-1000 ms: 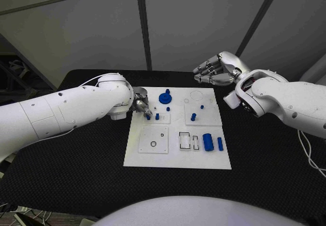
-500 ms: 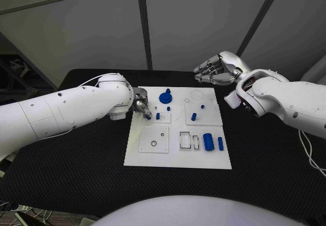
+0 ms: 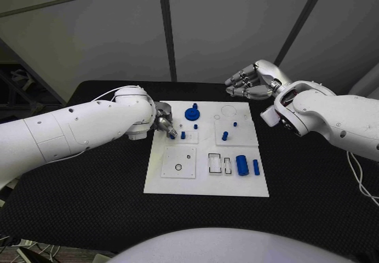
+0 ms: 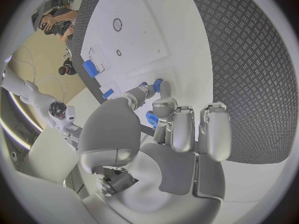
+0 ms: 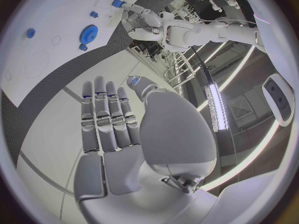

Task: Assemble the parts on the task board

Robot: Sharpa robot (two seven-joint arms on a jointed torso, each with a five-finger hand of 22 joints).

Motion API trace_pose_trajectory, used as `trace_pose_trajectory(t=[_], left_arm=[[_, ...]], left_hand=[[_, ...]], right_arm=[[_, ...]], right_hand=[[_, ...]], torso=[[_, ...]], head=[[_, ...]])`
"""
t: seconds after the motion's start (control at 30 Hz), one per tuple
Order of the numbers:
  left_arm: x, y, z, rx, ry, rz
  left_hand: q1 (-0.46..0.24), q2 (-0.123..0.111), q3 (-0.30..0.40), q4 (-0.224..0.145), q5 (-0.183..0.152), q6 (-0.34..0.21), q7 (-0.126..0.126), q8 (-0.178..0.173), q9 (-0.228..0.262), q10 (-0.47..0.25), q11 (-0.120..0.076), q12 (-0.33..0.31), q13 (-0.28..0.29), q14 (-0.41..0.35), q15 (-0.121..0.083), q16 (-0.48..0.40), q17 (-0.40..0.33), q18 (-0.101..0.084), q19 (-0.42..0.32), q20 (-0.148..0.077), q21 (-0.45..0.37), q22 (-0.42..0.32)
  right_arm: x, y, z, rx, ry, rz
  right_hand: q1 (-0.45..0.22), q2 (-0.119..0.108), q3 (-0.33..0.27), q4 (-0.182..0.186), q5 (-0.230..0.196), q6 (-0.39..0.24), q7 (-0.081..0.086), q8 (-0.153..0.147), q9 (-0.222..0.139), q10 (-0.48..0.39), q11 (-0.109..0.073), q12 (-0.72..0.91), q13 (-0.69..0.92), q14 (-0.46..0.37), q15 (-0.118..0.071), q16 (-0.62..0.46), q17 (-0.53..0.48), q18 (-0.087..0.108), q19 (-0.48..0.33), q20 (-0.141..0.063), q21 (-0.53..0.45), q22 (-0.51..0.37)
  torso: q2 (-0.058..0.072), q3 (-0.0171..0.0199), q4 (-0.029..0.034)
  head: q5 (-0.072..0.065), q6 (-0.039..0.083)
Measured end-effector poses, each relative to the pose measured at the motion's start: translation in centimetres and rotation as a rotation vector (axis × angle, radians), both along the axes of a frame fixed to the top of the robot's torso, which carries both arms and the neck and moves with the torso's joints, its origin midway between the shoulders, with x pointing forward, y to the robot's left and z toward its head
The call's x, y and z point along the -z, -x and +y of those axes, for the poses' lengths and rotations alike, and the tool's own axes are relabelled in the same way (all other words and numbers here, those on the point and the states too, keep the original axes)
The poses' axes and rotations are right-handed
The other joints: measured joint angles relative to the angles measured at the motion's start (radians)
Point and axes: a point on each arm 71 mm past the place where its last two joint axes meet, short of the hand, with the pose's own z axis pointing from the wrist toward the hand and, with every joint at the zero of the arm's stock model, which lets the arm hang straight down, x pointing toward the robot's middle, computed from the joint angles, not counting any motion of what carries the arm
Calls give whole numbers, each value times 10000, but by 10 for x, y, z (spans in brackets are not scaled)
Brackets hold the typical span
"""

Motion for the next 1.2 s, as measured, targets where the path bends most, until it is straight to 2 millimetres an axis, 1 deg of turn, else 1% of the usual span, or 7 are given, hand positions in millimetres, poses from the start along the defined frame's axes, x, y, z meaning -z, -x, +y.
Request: trace_pose_trajectory(t=[0.17,0.27,0.4,0.43,0.67,0.97,1.2], left_arm=[[0,-1,-1,-21,11,21],[0,-2,-2,-21,2,51],[1,-4,-3,-16,-8,104],[1,-4,-3,-32,-30,115],[4,-6,-2,-108,-62,131],[5,-6,-1,-147,-15,205],[9,-5,3,-220,-79,293]], left_hand=[[0,0,0,0,-1,3,3,13,3,1,1,0,0,1,2,0,0,0,0,0,-8,0],[-69,69,28,28,-3,18,17,26,0,5,5,0,0,10,16,0,0,0,0,0,-86,0],[-120,120,28,27,-5,35,35,-39,-16,19,19,-70,-58,14,24,0,0,1,0,0,-148,0],[-159,159,28,28,-27,34,36,-159,-112,18,21,-99,-86,12,26,0,0,-1,0,0,-163,0],[-249,249,-36,-36,-37,-13,69,-95,-39,-137,22,-269,-253,10,28,-1,0,1,0,0,-241,0],[-492,447,-1173,425,3,-78,0,-205,-125,-260,2,-331,-312,10,21,-1,0,-1,0,0,-241,0],[-954,358,-2188,887,3,73,32,-272,-179,-275,-17,-290,-184,10,19,-1,0,-1,0,0,-241,0]], right_arm=[[0,0,0,-1,1,2],[0,0,0,-3,1,3],[0,0,0,-10,1,6],[0,0,0,-14,1,6],[0,0,0,-21,10,12],[0,0,0,-31,24,18],[0,0,0,-29,35,20]], right_hand=[[0,0,0,0,0,0,0,0,0,0,0,0,0,0,0,0,0,0,0,0,0,1],[0,0,0,0,0,0,0,0,0,0,0,0,0,0,0,0,1,0,0,0,0,1],[0,0,0,0,0,0,0,0,0,0,0,0,0,0,0,0,1,1,0,0,0,1],[0,0,0,0,0,0,0,0,0,0,0,0,0,0,0,0,1,0,0,0,0,1],[0,0,0,0,0,0,0,0,0,0,0,0,0,0,0,0,2,0,0,0,0,2],[0,0,0,0,0,0,0,0,0,0,0,0,0,0,0,0,2,0,0,0,-42,-9],[0,0,0,0,0,0,0,0,0,0,0,0,0,0,0,0,-1,0,3,3,-43,-8]], torso=[[0,1,0],[0,1,0],[-2,1,0],[-2,1,0],[-3,0,7],[-9,0,12],[-9,0,12]], head=[[-12,1],[-16,-3],[-17,-7],[-19,-6],[-27,9],[-38,16],[-43,30]])
